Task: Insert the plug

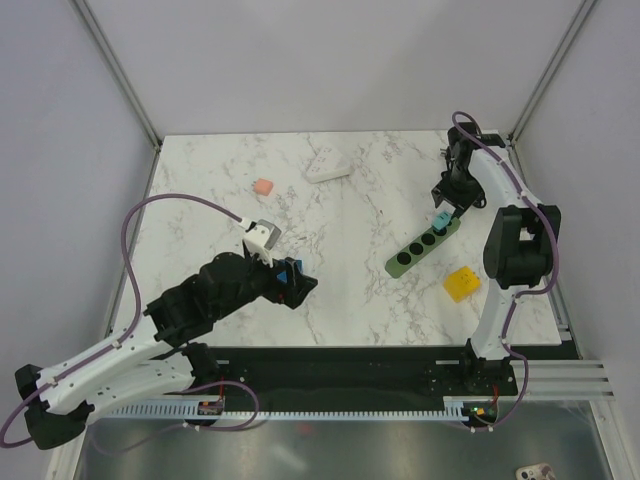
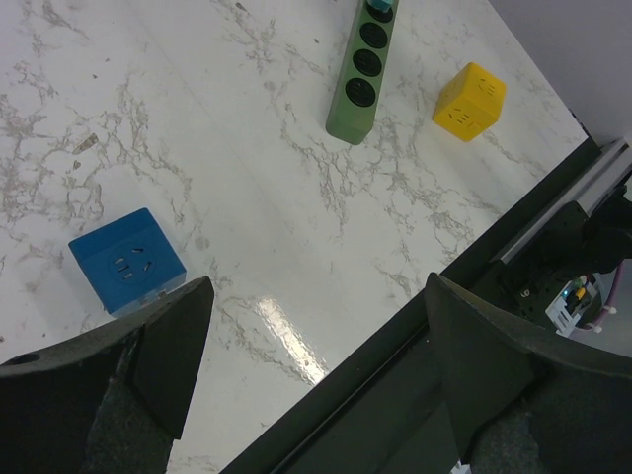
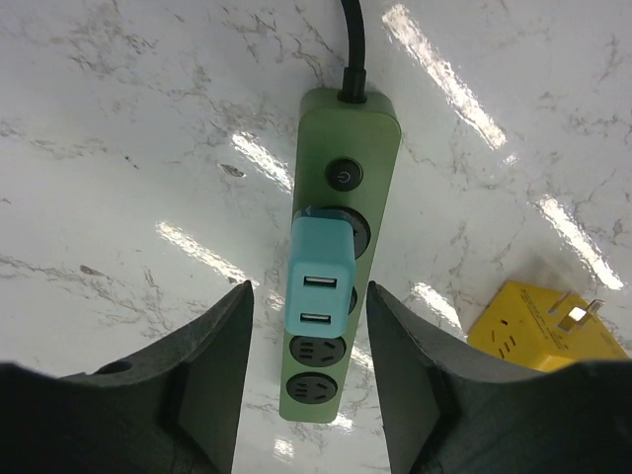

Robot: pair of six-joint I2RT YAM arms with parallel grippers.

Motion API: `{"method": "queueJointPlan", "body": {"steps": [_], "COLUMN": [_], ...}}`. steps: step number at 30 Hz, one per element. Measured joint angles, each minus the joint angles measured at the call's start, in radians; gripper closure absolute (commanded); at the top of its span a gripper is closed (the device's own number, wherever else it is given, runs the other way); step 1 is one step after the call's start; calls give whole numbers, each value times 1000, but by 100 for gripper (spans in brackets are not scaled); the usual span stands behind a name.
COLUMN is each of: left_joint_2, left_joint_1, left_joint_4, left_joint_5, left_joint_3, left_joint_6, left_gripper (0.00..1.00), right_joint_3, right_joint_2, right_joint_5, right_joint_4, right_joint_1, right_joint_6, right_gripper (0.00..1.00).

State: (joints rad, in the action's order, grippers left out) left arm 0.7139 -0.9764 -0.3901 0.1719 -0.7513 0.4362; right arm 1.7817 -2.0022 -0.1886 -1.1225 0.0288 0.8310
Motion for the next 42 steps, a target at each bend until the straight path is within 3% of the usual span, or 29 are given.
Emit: {"method": "queueJointPlan", "body": {"steps": [6, 8, 12, 13, 14, 24, 34, 42], "left_joint_2": [-13, -13, -12, -12, -12, -10, -23, 8], "left_joint_1": [0, 0, 0, 0, 0, 0, 0, 0], "left_joint_4": [0, 0, 0, 0, 0, 0, 0, -1], "left_joint_5": [0, 0, 0, 1, 0, 0, 8, 8], "left_joint_3": [6, 6, 6, 6, 6, 6, 6, 6], "left_joint_6": [0, 0, 0, 0, 0, 0, 0, 0], "left_gripper": [5, 5, 5, 5, 5, 5, 5, 5], "right_joint_3": [-77, -89, -112, -116, -122, -242, -141, -221], "right_joint_2": [0, 0, 0, 2, 6, 71, -8, 20], "right_joint_5": [26, 31, 40, 40, 42, 45, 56, 35], "right_joint_4": [17, 25, 46, 49, 54, 169, 91, 158], "right_joint_1": [0, 0, 0, 0, 0, 2, 6, 23], "right_joint_6": [35, 41, 56, 57, 60, 75, 22, 23], "right_gripper": [47, 54, 76, 96, 100, 100, 100, 100]}}
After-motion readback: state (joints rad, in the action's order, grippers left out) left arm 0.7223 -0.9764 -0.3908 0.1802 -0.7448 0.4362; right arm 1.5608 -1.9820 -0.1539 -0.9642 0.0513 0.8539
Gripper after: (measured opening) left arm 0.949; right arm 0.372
